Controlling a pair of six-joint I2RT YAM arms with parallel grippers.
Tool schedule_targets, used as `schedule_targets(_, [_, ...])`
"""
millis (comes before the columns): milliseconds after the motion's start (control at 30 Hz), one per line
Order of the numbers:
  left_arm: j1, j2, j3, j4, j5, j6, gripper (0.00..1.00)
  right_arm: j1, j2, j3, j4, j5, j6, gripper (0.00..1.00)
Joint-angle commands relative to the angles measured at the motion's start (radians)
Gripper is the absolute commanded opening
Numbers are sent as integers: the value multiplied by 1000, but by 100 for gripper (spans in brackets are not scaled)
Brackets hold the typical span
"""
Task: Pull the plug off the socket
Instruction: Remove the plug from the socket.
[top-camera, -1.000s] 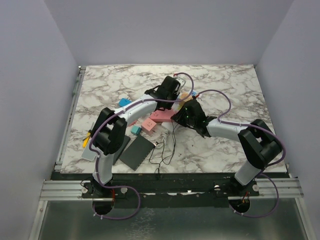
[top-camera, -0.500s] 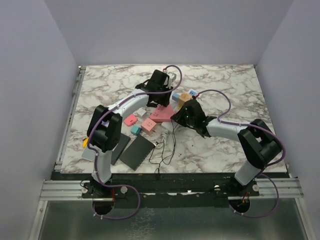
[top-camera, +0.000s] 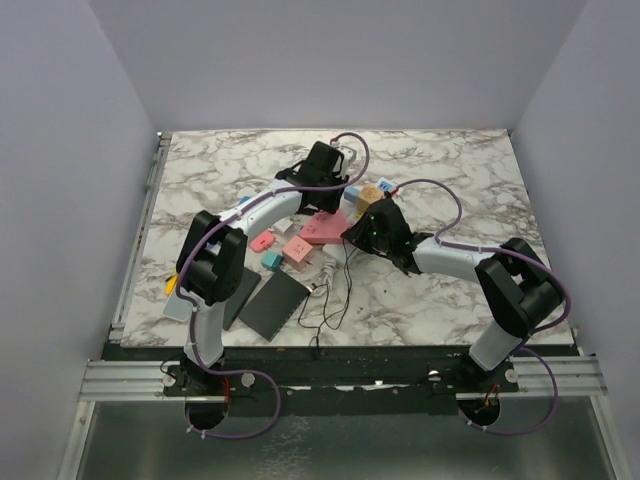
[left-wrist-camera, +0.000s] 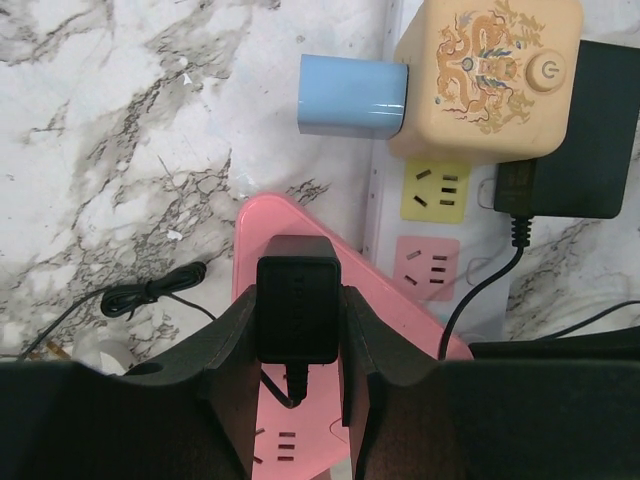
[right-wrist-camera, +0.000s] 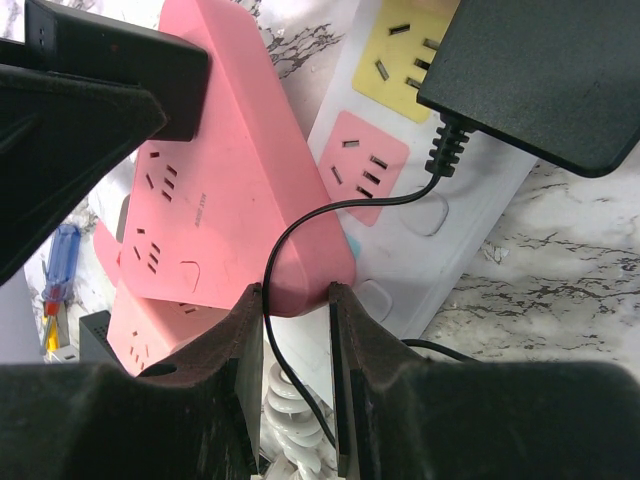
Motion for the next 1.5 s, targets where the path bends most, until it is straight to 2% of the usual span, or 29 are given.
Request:
schedule_targets(0, [-100,-44,-13,-1,-115,31,0,39,202,-112,-476,-49,-110,29])
schedule_targets(167, [-157,-62,-34,8,-236,84,0,40,202,-112,-476,-50,-111,29])
schedule_targets(400, [-165,-67,-33,9,-239,92,0,39,204,-112,-476,-50,-111,29])
schedule_targets(800, [-56,-48,4,7,72,-28,0,40,206,-112,-476,-51,-109,28])
schedule_targets(1067, [-5,-19,27,1,204,-87,0,40,207,-111,-476,-52,-110,28])
schedule_targets(1467, [-33,-50,2,1,54,-22,0,39,210,-111,-476,-52,-110,28])
